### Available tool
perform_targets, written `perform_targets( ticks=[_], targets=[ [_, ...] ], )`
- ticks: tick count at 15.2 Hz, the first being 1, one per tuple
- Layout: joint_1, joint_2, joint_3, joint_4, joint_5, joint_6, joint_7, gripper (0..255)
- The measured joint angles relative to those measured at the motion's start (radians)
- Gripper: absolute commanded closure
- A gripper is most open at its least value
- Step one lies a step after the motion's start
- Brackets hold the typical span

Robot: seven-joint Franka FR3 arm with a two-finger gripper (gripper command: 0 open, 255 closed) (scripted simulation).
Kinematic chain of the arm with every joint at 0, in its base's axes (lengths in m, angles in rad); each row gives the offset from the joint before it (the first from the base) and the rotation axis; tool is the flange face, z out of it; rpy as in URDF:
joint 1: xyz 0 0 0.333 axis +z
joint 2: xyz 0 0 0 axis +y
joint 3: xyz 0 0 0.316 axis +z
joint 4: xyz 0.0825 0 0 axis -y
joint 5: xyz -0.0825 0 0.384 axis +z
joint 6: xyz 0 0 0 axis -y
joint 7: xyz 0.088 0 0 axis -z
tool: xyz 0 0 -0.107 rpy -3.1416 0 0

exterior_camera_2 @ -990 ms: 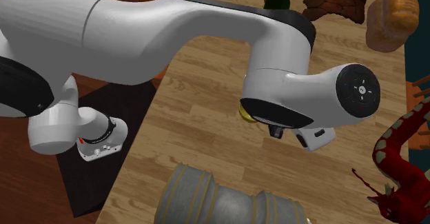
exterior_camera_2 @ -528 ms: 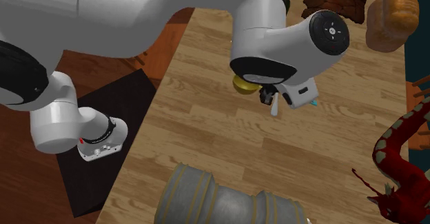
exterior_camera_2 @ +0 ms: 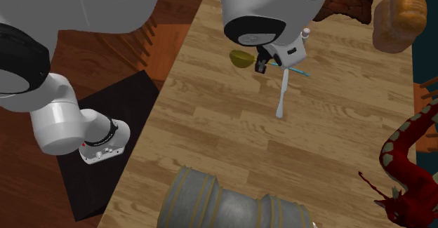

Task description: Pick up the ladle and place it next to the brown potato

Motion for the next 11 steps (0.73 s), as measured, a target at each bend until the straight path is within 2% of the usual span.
perform_targets(
  ticks=[8,11],
  targets=[
    [0.108,0.019,0.064,0.029,-0.014,0.028,0.174,255],
    [0.147,0.053,0.088,0.075,-0.017,0.028,0.242,255]
  ],
)
